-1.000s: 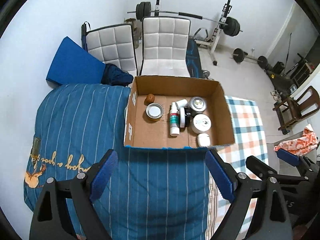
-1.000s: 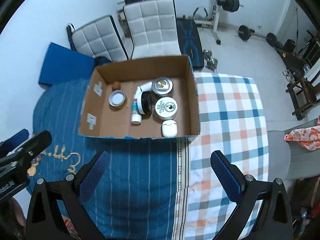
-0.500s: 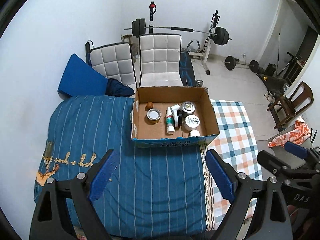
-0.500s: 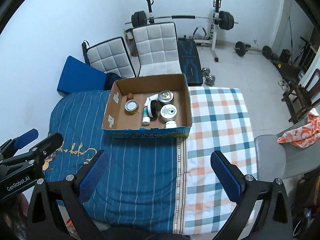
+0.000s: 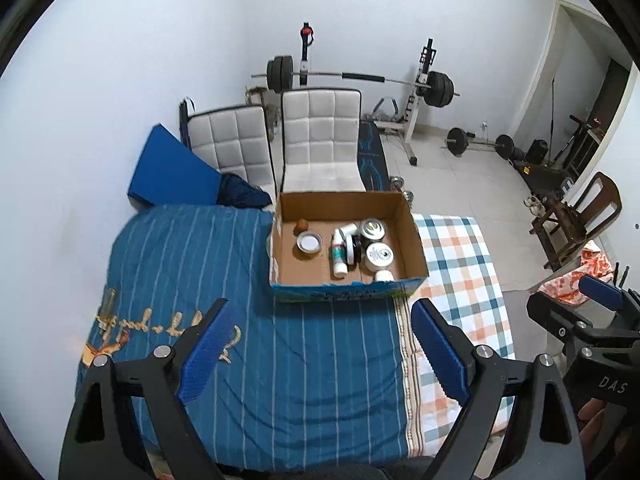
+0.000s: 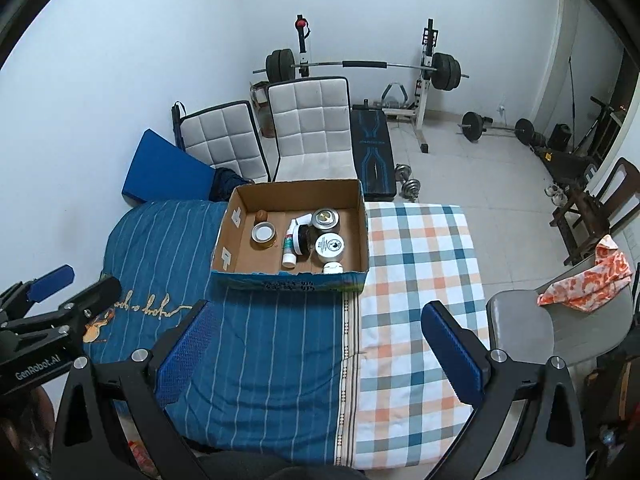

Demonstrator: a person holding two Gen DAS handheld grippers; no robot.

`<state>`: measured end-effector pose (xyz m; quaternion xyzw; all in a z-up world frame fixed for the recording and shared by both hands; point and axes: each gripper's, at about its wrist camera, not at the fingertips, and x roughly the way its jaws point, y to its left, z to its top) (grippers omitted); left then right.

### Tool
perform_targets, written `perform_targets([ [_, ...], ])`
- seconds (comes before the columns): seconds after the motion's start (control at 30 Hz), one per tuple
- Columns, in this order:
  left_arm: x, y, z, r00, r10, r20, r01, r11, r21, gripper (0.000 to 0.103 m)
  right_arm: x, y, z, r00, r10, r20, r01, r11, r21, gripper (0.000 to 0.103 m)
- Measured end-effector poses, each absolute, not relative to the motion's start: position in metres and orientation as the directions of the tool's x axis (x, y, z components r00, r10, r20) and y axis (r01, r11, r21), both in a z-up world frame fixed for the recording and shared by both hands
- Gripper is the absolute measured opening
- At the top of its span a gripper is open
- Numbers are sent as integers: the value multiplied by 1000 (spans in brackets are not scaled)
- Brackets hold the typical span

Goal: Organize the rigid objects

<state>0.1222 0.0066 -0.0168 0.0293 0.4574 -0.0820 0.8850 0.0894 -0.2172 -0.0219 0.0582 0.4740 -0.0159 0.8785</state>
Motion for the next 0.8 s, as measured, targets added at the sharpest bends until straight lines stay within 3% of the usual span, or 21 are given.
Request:
perform_targets([
  [0.8,131,3,-24,531,-110,-840,154,988,-32,90,99,-225,-20,538,-9,-843,105,993,56,103],
])
